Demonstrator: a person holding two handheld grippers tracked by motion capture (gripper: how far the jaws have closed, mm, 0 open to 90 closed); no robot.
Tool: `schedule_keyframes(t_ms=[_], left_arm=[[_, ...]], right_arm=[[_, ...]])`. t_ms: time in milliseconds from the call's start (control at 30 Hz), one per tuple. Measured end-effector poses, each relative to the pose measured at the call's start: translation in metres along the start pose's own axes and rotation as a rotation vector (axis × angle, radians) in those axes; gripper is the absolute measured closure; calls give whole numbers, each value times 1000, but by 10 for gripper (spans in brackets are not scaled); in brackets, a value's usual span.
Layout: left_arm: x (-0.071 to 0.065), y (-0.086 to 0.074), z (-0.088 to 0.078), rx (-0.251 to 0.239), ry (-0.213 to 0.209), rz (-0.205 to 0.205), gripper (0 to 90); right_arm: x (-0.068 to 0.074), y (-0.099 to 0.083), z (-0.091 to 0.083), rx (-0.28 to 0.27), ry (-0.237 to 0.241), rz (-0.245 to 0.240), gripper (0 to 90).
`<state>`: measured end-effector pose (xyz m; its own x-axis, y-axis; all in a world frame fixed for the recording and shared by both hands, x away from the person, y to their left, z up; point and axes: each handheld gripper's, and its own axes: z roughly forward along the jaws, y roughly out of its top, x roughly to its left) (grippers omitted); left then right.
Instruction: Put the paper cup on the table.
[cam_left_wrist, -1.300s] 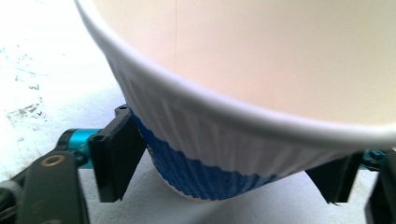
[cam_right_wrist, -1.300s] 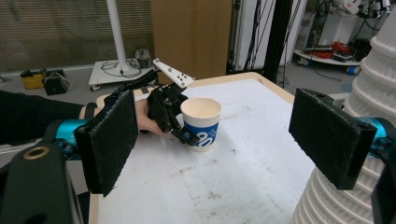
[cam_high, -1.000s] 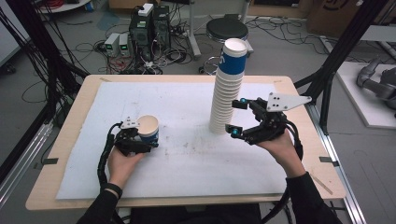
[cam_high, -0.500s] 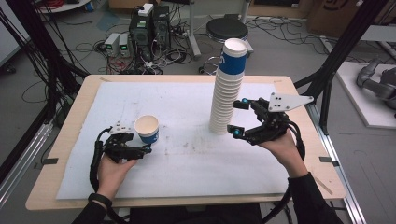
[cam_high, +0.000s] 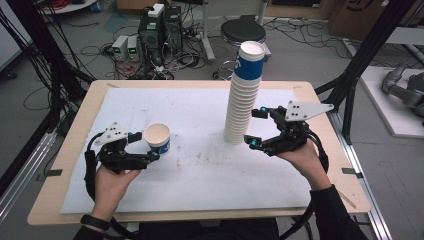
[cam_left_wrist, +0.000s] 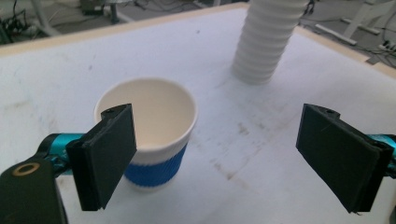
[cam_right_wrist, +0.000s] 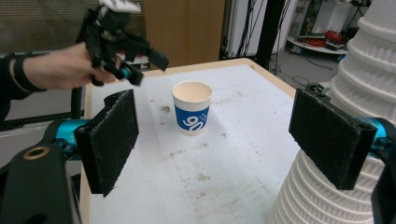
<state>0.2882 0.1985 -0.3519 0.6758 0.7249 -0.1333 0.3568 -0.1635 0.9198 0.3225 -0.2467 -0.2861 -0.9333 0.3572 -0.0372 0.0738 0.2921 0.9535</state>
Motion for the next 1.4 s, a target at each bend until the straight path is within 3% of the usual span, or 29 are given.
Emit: schedule_keyframes(t_ms=[167,267,467,567,600,667,933,1400], left_arm=[[-14,29,-2,-29,-88,49,121],[-24,44,0,-45,-100,96,123],[-44,74,8,-68,-157,149,125],[-50,83,10,-86,-157,175,174],[-51,85,11,-102,-172,167,174],[-51,88,15,-81,-187,159,174],[-47,85,18,-89,-230,160,174],[-50,84,25,-90,-275,179,174]], right_arm=[[0,2,3,8,8,-12,161],[0,2,3,9,11,-17,160],[0,7,-1,1,7,-24,160],[-1,7,-1,3,6,-33,160],[0,7,-1,5,7,-28,160],[-1,7,-2,4,6,-29,160],[-3,6,-3,6,0,-23,160],[-2,4,-4,4,-4,-15,160]])
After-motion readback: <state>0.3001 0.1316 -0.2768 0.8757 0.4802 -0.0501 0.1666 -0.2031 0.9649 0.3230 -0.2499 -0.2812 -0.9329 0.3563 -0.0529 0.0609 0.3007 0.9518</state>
